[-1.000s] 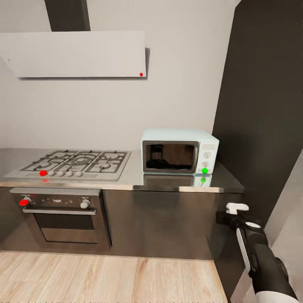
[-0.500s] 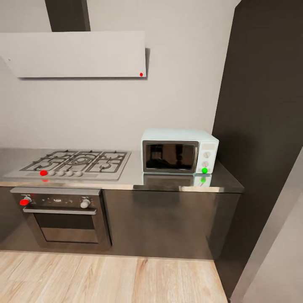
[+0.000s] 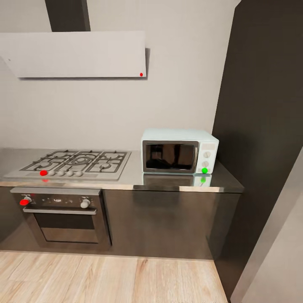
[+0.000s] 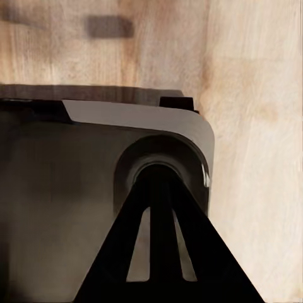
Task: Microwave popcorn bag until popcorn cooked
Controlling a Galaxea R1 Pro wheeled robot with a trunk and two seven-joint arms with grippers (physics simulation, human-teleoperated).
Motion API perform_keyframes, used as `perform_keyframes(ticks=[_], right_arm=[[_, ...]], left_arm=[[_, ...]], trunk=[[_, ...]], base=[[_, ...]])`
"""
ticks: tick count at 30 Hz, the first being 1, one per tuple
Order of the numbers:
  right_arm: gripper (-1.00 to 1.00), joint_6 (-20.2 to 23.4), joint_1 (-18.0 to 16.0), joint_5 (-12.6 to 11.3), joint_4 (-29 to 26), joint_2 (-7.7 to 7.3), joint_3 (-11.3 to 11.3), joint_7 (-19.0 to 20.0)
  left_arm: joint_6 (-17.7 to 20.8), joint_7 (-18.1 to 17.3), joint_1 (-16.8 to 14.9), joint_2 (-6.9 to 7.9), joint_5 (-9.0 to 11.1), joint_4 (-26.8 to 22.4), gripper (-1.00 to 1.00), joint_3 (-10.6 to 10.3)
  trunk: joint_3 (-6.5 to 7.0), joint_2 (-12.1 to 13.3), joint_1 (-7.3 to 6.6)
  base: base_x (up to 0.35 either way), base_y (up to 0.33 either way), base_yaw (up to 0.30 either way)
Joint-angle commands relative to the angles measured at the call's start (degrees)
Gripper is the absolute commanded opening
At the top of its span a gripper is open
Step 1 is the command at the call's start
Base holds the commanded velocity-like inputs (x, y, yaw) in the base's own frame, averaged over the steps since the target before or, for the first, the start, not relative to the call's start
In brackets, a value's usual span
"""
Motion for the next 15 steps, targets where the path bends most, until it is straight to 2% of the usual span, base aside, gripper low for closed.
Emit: perform_keyframes(ticks=[1, 15], right_arm=[[-1.0, -0.22, -0.05, 0.45, 0.12, -0.04, -0.49, 0.15], [-1.0, -0.22, -0.05, 0.45, 0.12, 0.0, -0.49, 0.15]], left_arm=[[-0.09, 0.16, -0.01, -1.05, 0.37, -0.04, 1.0, -0.59], [-0.03, 0.16, -0.01, -1.42, 0.33, -0.26, 1.0, -0.5]], trunk=[[-0.06, -0.03, 0.0], [-0.06, -0.03, 0.0]], base=[[0.0, 0.0, 0.0], [0.0, 0.0, 0.0]])
